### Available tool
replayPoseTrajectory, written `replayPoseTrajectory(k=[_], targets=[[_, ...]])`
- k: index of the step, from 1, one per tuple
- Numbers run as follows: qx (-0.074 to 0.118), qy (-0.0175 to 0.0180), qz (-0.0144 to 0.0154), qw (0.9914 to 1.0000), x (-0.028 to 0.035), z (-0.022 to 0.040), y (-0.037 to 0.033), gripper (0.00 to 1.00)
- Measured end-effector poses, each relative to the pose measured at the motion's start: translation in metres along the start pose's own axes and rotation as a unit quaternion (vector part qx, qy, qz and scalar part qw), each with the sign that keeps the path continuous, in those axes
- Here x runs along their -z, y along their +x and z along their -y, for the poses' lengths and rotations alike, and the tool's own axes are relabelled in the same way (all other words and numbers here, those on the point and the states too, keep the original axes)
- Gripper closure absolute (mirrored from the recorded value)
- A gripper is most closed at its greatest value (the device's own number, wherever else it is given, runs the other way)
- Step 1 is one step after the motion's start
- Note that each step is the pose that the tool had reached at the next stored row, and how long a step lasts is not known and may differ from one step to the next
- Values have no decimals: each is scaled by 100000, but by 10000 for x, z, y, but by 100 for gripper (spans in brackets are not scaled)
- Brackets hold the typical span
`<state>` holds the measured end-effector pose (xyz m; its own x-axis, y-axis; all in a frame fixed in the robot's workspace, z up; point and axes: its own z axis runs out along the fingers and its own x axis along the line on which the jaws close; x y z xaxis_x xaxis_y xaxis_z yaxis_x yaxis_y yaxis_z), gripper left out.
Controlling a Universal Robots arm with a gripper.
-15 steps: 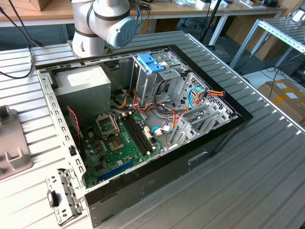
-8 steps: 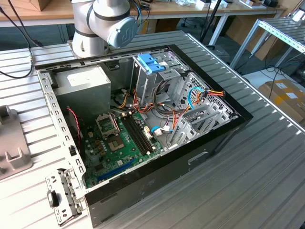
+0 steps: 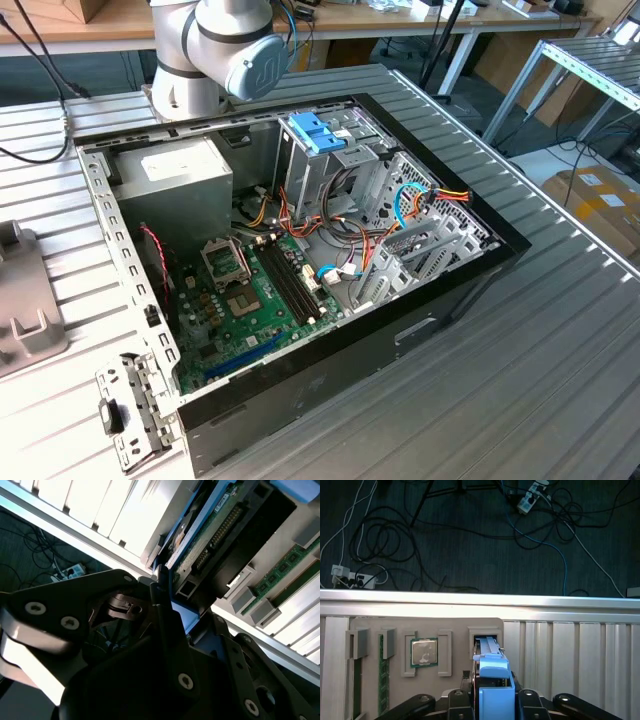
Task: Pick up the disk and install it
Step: 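Pick up the disk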
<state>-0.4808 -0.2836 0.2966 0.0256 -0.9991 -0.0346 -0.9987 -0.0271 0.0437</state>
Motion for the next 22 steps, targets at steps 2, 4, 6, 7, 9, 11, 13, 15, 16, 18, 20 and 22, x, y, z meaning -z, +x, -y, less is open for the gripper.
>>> replayPoseTrajectory(k=[2,4,6,7,9,11,13,15,16,18,20,22], targets=[[0,-5,1,100000,4,0,0,63],[-1,-1,10,100000,15,-1,-1,63],[0,9,16,100000,21,-1,-1,63],[1,3,16,100000,25,-1,-1,63],[1,-3,18,100000,35,-2,-1,63],[0,1,20,100000,50,-2,-2,63],[2,-1,21,100000,73,-3,-3,63],[-1,1,20,100000,85,-4,-3,63],[1,4,21,100000,90,-4,-3,63],[-1,12,24,100000,98,-4,-4,63],[4,3,21,100000,101,-4,-4,63],[2,2,20,100000,103,-4,-6,63]])
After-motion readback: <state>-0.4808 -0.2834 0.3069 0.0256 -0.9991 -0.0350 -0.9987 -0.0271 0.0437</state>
